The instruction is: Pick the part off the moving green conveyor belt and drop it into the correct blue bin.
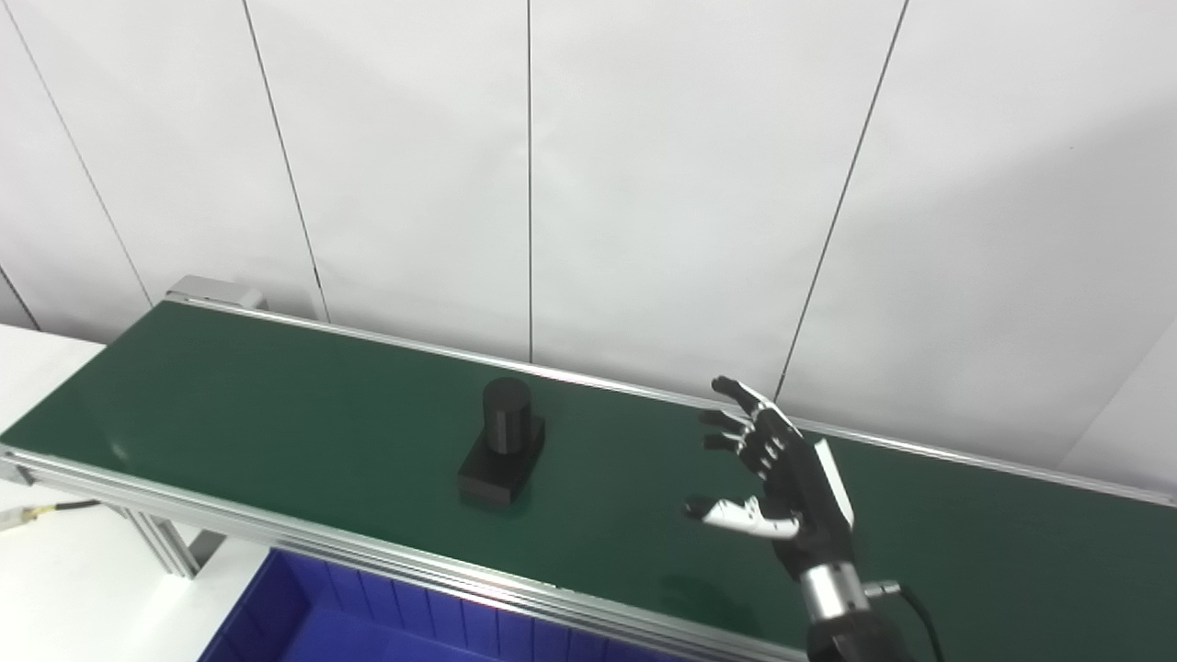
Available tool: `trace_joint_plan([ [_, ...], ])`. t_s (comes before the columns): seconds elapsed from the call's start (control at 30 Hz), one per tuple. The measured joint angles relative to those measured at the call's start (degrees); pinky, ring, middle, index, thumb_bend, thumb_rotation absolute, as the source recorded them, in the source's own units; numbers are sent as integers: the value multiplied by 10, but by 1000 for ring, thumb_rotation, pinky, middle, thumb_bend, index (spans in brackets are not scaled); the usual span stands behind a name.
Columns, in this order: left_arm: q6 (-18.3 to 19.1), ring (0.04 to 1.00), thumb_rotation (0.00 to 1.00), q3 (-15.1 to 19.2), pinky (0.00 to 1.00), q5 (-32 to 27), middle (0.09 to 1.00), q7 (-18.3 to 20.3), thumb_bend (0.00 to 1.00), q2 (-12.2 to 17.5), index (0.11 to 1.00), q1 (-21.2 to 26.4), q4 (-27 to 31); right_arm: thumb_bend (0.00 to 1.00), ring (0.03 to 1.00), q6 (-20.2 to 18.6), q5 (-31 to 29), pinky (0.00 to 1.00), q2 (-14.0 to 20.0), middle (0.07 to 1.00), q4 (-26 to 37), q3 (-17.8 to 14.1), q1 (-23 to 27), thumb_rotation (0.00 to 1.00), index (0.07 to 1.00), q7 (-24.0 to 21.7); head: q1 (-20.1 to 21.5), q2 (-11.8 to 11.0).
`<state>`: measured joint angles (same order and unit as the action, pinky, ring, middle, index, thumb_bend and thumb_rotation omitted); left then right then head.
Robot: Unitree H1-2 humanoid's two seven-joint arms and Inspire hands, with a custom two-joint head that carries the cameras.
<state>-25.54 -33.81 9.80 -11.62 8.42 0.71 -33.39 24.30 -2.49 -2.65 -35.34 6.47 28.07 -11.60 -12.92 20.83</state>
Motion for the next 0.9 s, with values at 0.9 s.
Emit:
trace_joint_plan([
  [0.9,0,609,131,-15,580,3,616,-16,941,0,600,-6,11,1000,755,2,85,646,-7,912,-202,26,115,233,891,85,3,14],
])
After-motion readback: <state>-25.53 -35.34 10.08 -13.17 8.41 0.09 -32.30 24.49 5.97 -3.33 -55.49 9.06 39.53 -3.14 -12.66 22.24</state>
